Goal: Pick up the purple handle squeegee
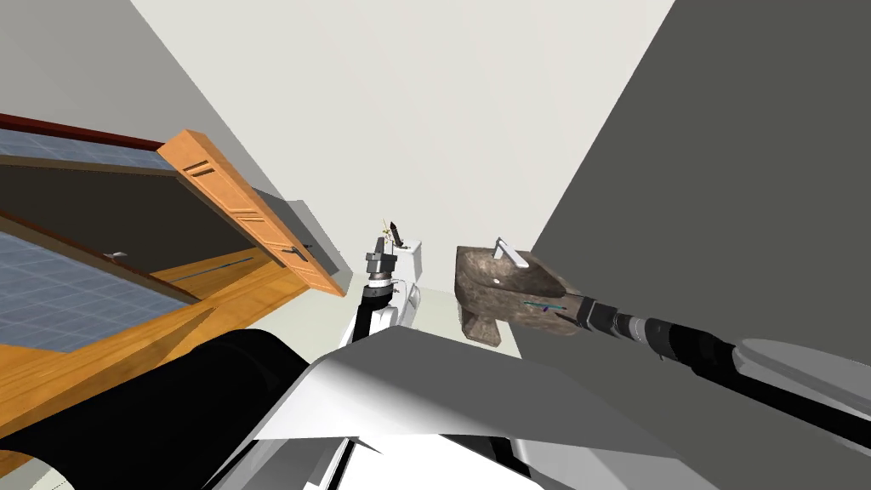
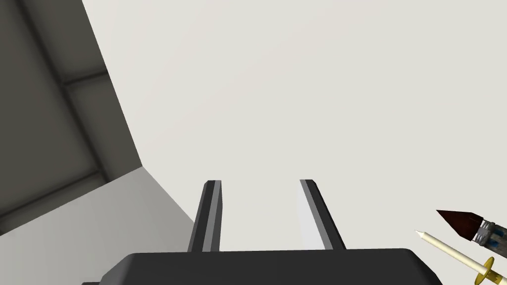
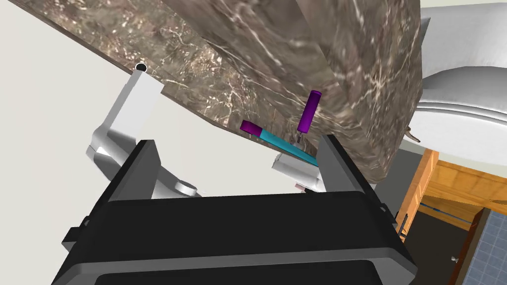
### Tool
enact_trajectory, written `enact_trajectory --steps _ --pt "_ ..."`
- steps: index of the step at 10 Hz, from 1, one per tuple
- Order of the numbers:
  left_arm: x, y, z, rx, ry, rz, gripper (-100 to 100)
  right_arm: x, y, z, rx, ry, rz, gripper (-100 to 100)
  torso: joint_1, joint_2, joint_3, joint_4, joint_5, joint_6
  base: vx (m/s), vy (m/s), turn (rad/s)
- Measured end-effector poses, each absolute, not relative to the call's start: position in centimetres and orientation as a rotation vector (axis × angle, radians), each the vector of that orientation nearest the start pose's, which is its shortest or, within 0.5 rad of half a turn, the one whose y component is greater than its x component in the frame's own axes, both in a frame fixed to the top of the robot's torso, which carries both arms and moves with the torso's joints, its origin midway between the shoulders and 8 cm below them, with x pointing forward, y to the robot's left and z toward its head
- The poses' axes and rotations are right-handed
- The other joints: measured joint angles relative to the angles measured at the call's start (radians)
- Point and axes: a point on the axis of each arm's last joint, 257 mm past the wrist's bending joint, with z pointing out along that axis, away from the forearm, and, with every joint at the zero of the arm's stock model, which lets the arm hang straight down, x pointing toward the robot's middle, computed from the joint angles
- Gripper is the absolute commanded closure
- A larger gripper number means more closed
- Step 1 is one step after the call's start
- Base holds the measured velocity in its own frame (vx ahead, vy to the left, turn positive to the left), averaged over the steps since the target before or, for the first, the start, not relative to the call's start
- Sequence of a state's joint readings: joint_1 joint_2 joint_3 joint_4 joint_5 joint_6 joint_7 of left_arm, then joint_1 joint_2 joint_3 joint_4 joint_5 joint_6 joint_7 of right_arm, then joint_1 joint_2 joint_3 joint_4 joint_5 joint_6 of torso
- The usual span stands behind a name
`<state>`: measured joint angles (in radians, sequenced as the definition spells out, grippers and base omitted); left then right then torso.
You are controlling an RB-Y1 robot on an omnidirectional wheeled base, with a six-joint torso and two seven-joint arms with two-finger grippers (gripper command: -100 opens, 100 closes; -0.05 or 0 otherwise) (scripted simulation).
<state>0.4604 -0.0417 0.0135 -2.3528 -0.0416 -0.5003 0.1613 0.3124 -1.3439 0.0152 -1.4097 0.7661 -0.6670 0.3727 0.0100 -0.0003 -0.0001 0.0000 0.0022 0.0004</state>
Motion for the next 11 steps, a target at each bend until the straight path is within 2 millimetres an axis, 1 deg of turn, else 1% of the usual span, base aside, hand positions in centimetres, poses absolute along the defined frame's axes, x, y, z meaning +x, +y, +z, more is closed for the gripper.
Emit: enact_trajectory --steps 1,4,5,6,7,8,10,11 --pt "32.9 27.5 6.9 -0.625 0.485 -1.449 0 39.0 -51.4 -23.2 -1.153 1.936 -0.157 -100 0.000 -0.001 0.000 0.000 0.000 0.000 0.027 0.135 0.145" --pt "32.9 27.5 6.9 -0.625 0.485 -1.449 0 36.9 -54.4 -24.8 -1.260 2.008 -0.203 -100 -0.001 0.001 0.000 0.000 0.000 0.000 0.007 0.121 0.125" --pt "32.9 27.5 6.9 -0.625 0.485 -1.449 0 36.1 -55.3 -25.1 -1.302 2.035 -0.214 -100 -0.001 0.000 0.000 0.000 0.000 0.000 0.015 0.124 0.131" --pt "32.9 27.5 6.9 -0.625 0.485 -1.449 0 35.3 -55.9 -25.6 -1.339 2.061 -0.221 -100 -0.001 0.000 0.000 0.000 0.000 0.000 0.006 0.052 0.014" --pt "32.9 27.5 6.9 -0.625 0.485 -1.449 0 35.2 -55.9 -25.7 -1.342 2.063 -0.222 0 -0.005 0.001 0.001 0.000 -0.001 0.001 0.002 0.010 -0.004" --pt "32.9 27.5 6.9 -0.625 0.485 -1.448 0 35.2 -55.9 -25.6 -1.342 2.063 -0.222 -100 -0.008 0.001 0.001 0.000 -0.002 0.001 0.046 0.003 0.091" --pt "32.9 27.6 6.9 -0.625 0.485 -1.448 0 34.6 -56.0 -27.2 -1.325 2.076 -0.222 -100 -0.010 -0.002 -0.001 -0.001 -0.003 0.001 0.048 -0.008 0.050" --pt "32.9 27.6 6.9 -0.625 0.485 -1.448 0 34.6 -56.1 -27.3 -1.325 2.076 -0.225 100 -0.010 -0.001 -0.001 0.000 -0.003 0.001 0.000 0.000 0.000"
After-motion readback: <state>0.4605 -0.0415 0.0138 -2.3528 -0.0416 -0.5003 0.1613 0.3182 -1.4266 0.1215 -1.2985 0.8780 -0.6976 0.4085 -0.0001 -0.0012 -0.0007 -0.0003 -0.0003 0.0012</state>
